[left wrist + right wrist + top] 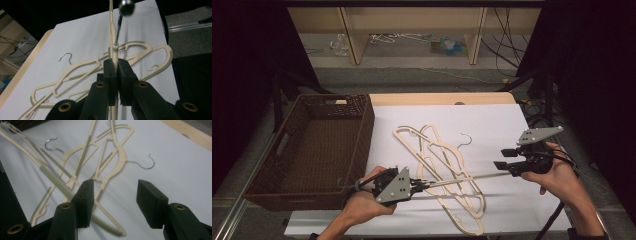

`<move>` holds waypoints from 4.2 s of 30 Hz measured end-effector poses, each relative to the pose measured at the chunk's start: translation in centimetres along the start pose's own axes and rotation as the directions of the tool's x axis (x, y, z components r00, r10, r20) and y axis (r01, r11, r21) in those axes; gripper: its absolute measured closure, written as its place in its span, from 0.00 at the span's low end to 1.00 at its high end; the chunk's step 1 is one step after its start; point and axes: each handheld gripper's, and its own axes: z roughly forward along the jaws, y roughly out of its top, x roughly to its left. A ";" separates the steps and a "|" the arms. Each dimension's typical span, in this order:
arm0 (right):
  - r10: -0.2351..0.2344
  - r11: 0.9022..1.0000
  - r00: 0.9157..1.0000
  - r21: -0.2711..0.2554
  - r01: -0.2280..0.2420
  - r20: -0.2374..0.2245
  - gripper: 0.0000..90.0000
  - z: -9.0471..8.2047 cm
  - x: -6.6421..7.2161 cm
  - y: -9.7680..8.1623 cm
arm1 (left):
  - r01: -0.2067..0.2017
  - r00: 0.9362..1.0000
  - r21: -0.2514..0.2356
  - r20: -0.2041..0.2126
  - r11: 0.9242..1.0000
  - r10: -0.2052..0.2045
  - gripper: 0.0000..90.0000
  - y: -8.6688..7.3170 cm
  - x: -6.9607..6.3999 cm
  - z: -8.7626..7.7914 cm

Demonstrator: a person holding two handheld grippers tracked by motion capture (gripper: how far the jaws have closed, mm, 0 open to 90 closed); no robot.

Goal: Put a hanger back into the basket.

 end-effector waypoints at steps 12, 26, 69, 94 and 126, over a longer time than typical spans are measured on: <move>0.122 0.986 0.986 -0.130 -0.108 0.109 0.43 -1.2 -1.7 -0.7 | 0.202 0.979 -0.009 0.012 0.979 -0.202 0.96 0.7 0.8 -3.0; 0.168 0.986 0.980 -0.005 -0.168 0.106 0.42 1.9 -2.9 -3.5 | 0.367 0.929 -0.099 -0.008 0.925 -0.369 0.96 1.2 1.6 -8.6; 0.101 0.989 0.994 0.107 -0.106 0.046 0.39 6.3 0.4 -4.2 | 0.495 0.760 -0.155 -0.401 0.855 -0.512 0.96 -5.1 14.8 -22.6; 0.078 0.990 0.996 0.118 -0.083 0.041 0.39 6.5 0.4 -4.3 | 0.602 0.685 -0.038 -0.488 0.797 -0.541 0.95 -14.1 15.7 -22.3; 0.069 0.989 0.997 0.125 -0.074 0.043 0.32 7.1 0.7 -4.3 | 0.731 0.554 0.089 -0.656 0.676 -0.512 0.78 -19.5 16.8 -19.1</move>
